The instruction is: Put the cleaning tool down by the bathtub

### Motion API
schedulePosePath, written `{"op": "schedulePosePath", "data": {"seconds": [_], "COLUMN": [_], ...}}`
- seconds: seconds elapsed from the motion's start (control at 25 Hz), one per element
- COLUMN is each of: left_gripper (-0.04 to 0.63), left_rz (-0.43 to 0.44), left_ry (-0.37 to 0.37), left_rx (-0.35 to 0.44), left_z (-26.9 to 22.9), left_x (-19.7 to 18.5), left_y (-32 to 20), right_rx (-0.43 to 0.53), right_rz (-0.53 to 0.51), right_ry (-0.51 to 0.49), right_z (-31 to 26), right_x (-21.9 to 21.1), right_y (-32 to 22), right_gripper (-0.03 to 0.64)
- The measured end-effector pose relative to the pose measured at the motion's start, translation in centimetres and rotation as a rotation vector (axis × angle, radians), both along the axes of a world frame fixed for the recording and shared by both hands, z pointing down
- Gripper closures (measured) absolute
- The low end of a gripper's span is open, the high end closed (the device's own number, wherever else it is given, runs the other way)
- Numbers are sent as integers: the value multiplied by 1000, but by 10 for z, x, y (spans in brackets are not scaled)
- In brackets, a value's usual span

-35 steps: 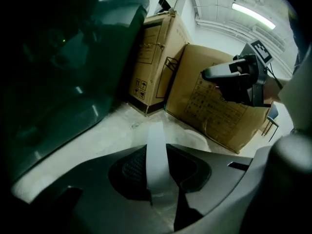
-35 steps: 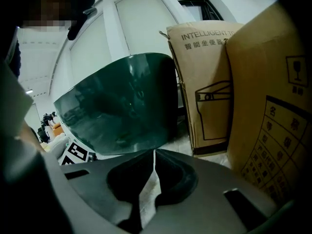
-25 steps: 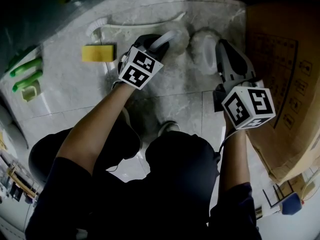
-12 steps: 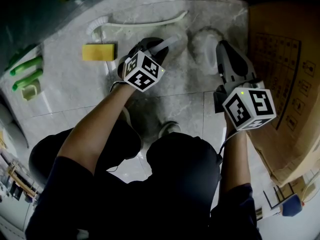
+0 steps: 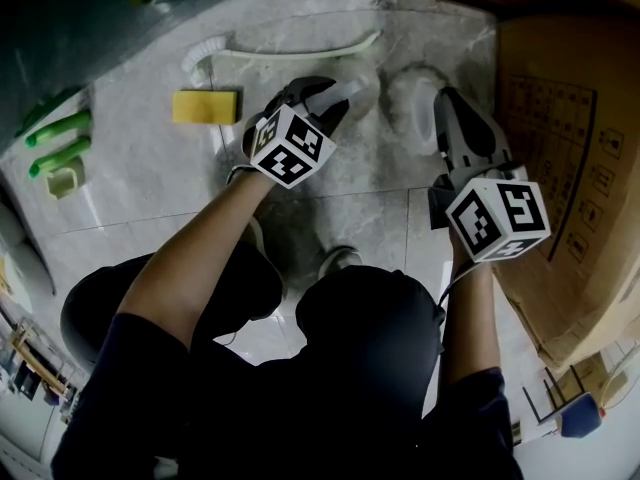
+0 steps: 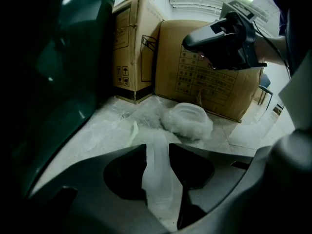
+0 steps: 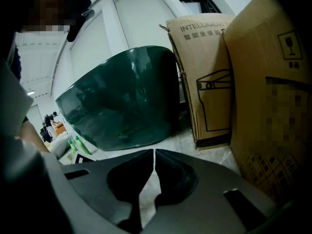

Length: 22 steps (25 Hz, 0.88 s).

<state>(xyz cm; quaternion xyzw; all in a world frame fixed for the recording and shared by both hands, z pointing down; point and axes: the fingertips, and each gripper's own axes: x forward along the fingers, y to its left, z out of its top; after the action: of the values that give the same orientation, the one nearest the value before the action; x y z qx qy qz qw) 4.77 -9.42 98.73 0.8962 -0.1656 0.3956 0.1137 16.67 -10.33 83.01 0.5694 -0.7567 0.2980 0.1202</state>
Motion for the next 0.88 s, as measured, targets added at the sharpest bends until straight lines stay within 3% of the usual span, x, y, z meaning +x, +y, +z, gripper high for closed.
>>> {"op": "schedulePosePath", "data": {"seconds": [0.36,0.68,0.88], "left_gripper": [426,426,426], "left_rz": [-20,-94,-137], "left_ry": [50,99,128], "left_rx": [32,66,85], "left_z": [-68,-191,-282], "left_x": [-11,-47,-66], "left_y": [-22,-40,-37], "right_rx": [-26,-94,-78], "right_rz": [4,-45,-58], "right_ry": [14,8,7], "right_z": [-46,-131,-211], "right_x": [-9,-42,-55], "right_y": [-4,18,17], "right_gripper": [602,601,601]}}
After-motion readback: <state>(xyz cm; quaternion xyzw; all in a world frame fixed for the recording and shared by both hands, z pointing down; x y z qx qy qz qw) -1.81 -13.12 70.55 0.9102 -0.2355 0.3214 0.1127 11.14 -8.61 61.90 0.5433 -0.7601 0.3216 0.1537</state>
